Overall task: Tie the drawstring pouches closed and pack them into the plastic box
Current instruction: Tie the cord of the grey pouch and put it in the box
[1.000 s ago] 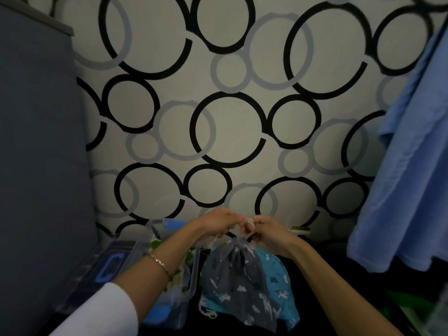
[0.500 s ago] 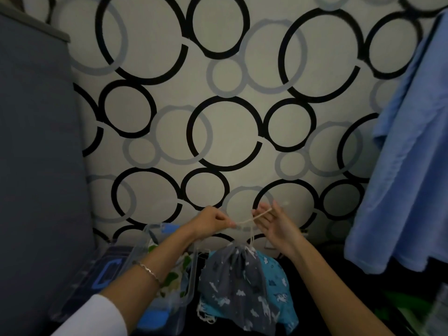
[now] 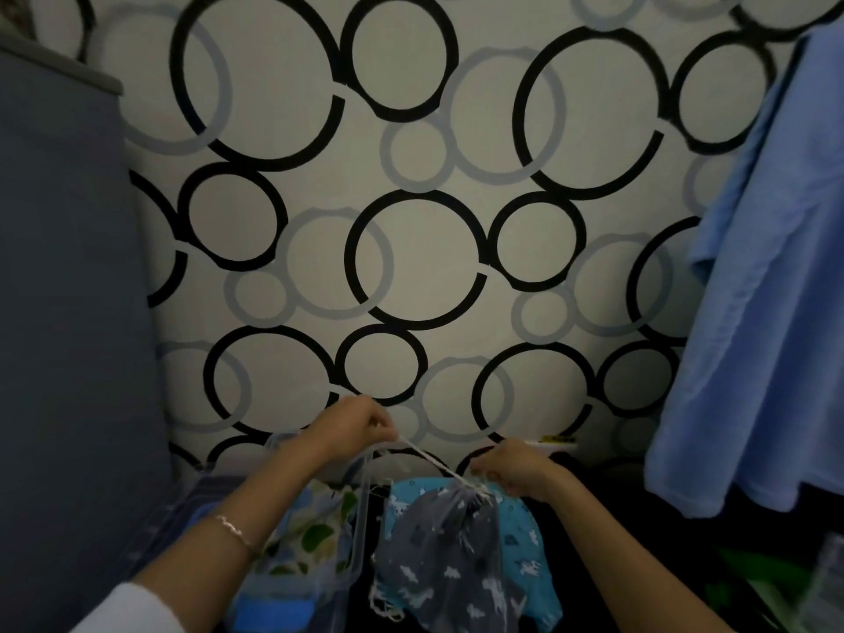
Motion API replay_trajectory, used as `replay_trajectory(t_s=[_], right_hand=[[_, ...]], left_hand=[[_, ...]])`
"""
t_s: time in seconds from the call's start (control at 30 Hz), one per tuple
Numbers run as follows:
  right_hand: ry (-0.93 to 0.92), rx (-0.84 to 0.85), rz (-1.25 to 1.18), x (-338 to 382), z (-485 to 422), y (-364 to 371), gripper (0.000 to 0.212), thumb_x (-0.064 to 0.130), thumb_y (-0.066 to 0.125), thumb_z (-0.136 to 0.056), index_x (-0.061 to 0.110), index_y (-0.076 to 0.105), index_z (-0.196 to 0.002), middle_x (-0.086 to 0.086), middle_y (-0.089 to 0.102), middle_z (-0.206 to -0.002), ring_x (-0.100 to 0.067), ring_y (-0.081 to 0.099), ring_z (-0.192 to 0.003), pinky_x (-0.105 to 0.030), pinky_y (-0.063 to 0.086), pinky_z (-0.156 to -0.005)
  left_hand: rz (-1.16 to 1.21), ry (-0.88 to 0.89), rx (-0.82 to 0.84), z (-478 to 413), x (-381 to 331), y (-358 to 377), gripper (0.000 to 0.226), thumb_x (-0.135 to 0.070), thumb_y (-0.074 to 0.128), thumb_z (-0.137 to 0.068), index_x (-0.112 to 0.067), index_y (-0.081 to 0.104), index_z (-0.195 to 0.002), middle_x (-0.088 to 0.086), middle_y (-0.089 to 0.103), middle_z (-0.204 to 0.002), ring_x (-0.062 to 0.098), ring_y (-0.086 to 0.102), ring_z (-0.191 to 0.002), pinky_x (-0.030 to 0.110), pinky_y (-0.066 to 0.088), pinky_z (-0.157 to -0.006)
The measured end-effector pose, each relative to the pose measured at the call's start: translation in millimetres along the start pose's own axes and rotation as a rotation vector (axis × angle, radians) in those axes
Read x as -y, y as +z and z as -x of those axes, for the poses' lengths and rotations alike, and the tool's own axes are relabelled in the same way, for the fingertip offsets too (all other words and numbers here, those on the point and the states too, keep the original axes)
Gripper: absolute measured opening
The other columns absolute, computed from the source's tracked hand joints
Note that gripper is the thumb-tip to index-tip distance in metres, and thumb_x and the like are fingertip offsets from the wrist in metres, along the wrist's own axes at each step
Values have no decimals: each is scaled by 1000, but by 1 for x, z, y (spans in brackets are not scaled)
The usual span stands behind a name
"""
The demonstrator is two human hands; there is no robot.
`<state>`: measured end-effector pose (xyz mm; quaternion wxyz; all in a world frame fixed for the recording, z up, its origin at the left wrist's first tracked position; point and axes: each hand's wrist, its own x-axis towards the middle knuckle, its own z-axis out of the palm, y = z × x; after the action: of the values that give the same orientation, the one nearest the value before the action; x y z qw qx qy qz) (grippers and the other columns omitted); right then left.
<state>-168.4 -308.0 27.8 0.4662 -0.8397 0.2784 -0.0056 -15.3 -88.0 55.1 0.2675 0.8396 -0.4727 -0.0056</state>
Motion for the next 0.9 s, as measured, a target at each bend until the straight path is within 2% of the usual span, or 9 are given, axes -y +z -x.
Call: replay_trajectory(t_s=[0.1, 0.17, 0.27, 0.4, 0.5, 0.67, 0.77, 0.83, 0.9], right_hand=[[-113, 33, 306, 20, 6, 5, 37, 14, 58, -87, 17, 39, -55, 0, 37, -51, -12, 32, -44, -25, 29, -48], [-205, 125, 264, 28, 10, 10, 36, 11, 55, -80, 19, 37, -50, 1, 36, -52, -13, 29, -50, -27, 28, -50], [-273, 260, 188, 32, 17, 17, 34, 20, 58, -82, 22, 48, -50, 7, 45, -51, -10, 37, -49, -20, 31, -48], [-358, 185, 114, 32, 18, 26, 33, 38, 59, -92, 17, 61, -67, 10, 46, -50, -1, 37, -42, -15, 32, -45], [-377, 173, -37, 25, 17, 30, 23, 29, 64, -86, 12, 60, -70, 7, 42, -52, -5, 34, -45, -16, 28, -44], [-304, 77, -189, 7, 12, 32, 41, 26, 59, -91, 24, 54, -51, 8, 43, -50, -4, 34, -43, -17, 28, -43], [-280, 41, -353, 6, 11, 28, 43, 27, 55, -95, 24, 54, -51, 3, 47, -53, -6, 34, -44, -18, 26, -44], [-251, 14, -408, 7, 10, 28, 42, 27, 57, -93, 23, 57, -51, 2, 49, -52, -6, 36, -43, -18, 28, -43], [-226, -22, -439, 6, 7, 26, 44, 25, 59, -92, 21, 58, -48, 2, 47, -50, -8, 37, -44, -19, 32, -45]], left_hand=[[156, 12, -52, -7, -15, 1, 17, -33, 67, -89, -24, 76, -78, -4, 69, -66, 5, 57, -56, 24, 50, -61], [261, 5, -96, -13, -25, 4, 18, -29, 67, -90, -18, 77, -80, -2, 72, -70, 9, 65, -61, 23, 54, -63], [397, -11, -122, -25, -40, 11, 15, -20, 66, -91, -13, 76, -82, -1, 74, -74, 8, 68, -64, 22, 54, -64], [671, -79, -30, -35, -57, 31, 16, -10, 64, -91, -2, 73, -102, 12, 75, -91, 12, 70, -77, 19, 57, -70], [620, -126, 44, -32, -63, 53, 16, -16, 63, -92, -10, 75, -102, -1, 73, -84, 5, 67, -75, 14, 53, -62], [560, -113, 0, -26, -62, 69, 30, -26, 44, -102, -8, 55, -80, 14, 53, -77, 20, 50, -73, 39, 47, -74], [494, -142, 75, -20, -58, 79, 45, -45, 34, -102, -9, 52, -121, 15, 60, -117, 27, 58, -108, 39, 45, -100], [393, -176, 33, -18, -54, 84, 52, -52, 38, -99, -17, 44, -137, 10, 58, -129, 24, 57, -117, 31, 43, -94], [348, -169, -55, -19, -45, 83, 35, -53, 49, -94, -24, 61, -110, -2, 68, -96, 11, 64, -84, 28, 46, -73]])
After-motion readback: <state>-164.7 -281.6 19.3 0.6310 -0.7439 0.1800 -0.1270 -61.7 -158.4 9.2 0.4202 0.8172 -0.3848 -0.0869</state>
